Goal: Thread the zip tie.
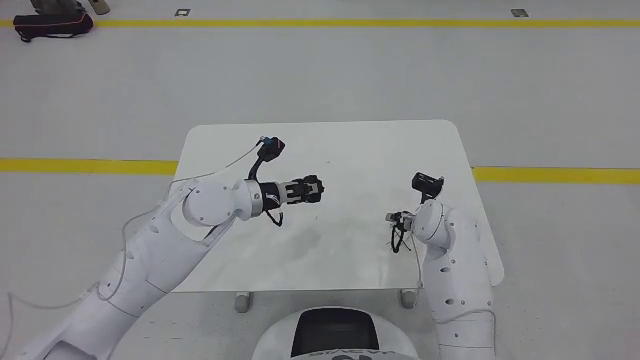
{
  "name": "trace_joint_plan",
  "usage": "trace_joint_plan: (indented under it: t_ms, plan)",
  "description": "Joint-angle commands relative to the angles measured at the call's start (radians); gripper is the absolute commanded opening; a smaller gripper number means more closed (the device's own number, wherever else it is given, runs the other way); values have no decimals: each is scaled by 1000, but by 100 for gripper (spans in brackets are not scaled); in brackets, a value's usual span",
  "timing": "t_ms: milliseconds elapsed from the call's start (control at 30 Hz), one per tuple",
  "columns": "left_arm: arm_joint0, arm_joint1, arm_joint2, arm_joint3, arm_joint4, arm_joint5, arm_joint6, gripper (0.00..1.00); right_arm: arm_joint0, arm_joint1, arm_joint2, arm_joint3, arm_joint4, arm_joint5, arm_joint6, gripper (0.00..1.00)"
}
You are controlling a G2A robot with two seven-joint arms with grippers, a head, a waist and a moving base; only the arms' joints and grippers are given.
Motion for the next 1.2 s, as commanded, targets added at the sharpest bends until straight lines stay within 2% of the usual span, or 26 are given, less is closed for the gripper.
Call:
trace_joint_plan:
  t_ms: [0,67,200,367,800,833,867,933,1167]
  plan:
    - [0,0,0,0,0,0,0,0,0,0,0,0,0,0,0,100]
    - [0,0,0,0,0,0,0,0,-7,2,1,13,5,-3,-38,100]
    - [0,0,0,0,0,0,0,0,5,3,24,29,0,0,-16,100]
    - [0,0,0,0,0,0,0,0,34,6,22,46,0,0,63,100]
    - [0,0,0,0,0,0,0,0,33,6,25,70,13,0,14,100]
    - [0,0,0,0,0,0,0,0,34,4,26,71,15,0,8,93]
    - [0,0,0,0,0,0,0,0,34,2,28,73,19,0,8,61]
    - [0,0,0,0,0,0,0,0,37,-2,37,74,21,0,15,47]
    - [0,0,0,0,0,0,0,0,56,-13,72,93,0,0,53,40]
